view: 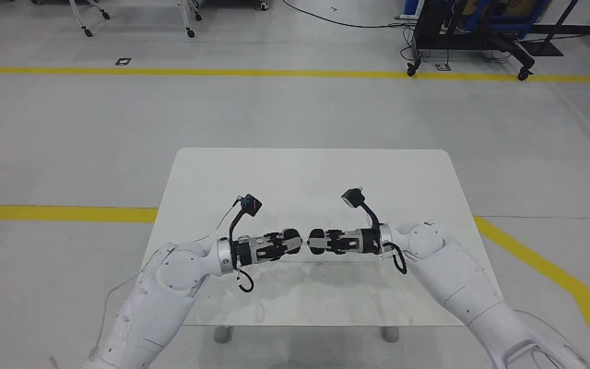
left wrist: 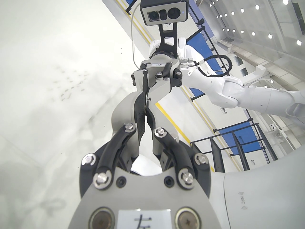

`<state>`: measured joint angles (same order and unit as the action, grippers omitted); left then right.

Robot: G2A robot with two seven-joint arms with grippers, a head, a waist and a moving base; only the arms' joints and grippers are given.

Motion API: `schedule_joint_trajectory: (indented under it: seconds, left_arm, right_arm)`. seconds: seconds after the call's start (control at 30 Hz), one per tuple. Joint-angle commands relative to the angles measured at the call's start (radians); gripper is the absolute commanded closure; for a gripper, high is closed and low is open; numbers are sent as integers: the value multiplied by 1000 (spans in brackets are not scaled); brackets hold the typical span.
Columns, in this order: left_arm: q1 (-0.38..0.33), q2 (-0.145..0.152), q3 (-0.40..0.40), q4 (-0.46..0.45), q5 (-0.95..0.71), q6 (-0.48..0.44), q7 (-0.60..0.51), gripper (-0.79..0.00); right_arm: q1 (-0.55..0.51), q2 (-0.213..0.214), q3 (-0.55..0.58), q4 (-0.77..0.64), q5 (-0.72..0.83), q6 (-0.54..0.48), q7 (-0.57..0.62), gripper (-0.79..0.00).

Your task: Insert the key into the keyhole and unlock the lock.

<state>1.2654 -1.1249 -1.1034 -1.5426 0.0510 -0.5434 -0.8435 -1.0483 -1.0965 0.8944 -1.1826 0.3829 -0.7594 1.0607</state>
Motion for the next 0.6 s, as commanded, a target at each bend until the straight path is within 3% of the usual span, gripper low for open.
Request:
schedule_joint_trajectory:
  seconds: [0.0,0.03,0.07,0.1,0.57]
  left_arm:
    - [-1,1,4,1,6,2,-6,0]
    - [-3,1,5,2,8,3,-8,-25]
    - [-4,2,7,4,8,8,-9,-714]
    - [-5,2,8,4,6,9,-10,-785]
    - [-4,5,-9,3,-25,-8,23,-785]
  right_arm:
    - [0,1,-2,2,3,-4,-4,0]
    - [0,1,-1,3,5,-6,-6,0]
    - [0,2,-1,4,8,-8,-8,0]
    - [-1,3,-1,4,13,-10,-10,0]
    - [-20,23,36,12,61,-43,-42,0]
